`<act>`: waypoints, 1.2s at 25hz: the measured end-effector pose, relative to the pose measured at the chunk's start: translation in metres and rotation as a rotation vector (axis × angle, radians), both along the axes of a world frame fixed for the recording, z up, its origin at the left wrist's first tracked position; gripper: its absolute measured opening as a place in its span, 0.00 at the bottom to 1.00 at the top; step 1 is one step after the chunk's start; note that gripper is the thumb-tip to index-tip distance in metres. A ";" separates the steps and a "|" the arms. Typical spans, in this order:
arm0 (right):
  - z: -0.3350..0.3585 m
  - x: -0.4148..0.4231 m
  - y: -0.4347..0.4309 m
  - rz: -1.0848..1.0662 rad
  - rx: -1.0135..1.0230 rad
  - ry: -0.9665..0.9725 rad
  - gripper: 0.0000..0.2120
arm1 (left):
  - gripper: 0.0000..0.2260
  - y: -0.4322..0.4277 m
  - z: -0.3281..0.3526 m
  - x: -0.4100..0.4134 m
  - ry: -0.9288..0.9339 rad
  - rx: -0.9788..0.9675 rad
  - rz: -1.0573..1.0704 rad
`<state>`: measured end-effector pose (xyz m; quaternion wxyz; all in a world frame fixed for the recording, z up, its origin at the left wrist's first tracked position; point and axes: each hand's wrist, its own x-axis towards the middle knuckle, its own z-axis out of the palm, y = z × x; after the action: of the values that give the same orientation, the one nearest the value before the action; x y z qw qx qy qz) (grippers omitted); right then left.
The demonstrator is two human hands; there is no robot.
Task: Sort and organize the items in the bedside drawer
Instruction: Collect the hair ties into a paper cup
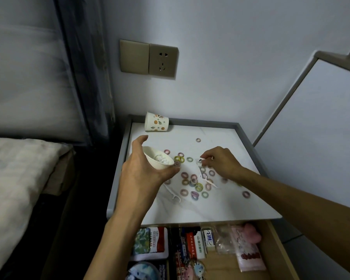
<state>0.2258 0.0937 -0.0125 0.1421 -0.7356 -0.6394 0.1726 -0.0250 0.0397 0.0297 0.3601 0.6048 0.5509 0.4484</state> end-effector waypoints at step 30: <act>-0.020 -0.025 0.026 -0.408 -0.084 1.244 0.11 | 0.42 -0.001 -0.001 -0.003 0.018 0.002 0.001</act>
<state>0.2006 0.1193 -0.0321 0.4864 -0.6101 -0.2782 0.5602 -0.0283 0.0390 0.0288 0.3546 0.6088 0.5539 0.4437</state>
